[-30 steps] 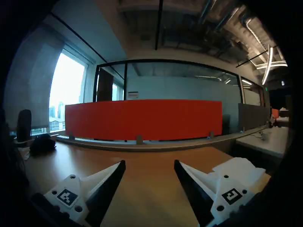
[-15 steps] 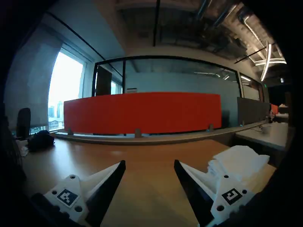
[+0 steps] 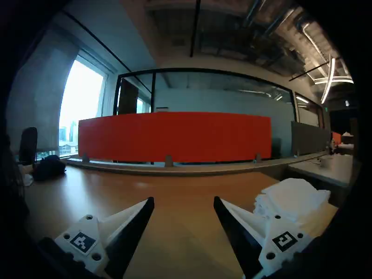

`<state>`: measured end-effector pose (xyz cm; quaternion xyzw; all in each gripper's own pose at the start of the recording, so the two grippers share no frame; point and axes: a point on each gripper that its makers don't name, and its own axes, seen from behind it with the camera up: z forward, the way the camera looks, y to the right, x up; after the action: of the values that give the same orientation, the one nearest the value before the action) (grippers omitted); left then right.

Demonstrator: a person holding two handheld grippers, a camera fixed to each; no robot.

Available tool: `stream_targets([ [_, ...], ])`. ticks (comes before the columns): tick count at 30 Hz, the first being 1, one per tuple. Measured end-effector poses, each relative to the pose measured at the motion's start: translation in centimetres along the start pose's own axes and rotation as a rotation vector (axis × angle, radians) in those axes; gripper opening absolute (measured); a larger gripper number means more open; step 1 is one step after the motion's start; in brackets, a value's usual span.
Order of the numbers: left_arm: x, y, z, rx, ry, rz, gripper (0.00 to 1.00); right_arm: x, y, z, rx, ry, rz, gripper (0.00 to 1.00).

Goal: Fold towel

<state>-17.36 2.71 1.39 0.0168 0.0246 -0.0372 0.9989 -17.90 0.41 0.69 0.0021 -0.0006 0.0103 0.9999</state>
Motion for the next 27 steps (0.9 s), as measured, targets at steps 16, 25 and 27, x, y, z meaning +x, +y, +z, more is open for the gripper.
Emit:
stream_targets([
  [16,0.00,0.12,0.06,0.000,0.000,0.000,0.99,0.10,-0.31,-0.56,0.012,0.017,-0.004,1.00],
  [25,0.01,0.08,0.07,0.000,0.000,0.000,0.99,0.04,-0.23,-0.59,0.012,0.018,-0.003,0.99],
  [27,0.00,0.08,0.07,0.000,0.000,0.000,0.99,-0.01,-0.23,-0.58,0.012,0.018,-0.003,0.99],
])
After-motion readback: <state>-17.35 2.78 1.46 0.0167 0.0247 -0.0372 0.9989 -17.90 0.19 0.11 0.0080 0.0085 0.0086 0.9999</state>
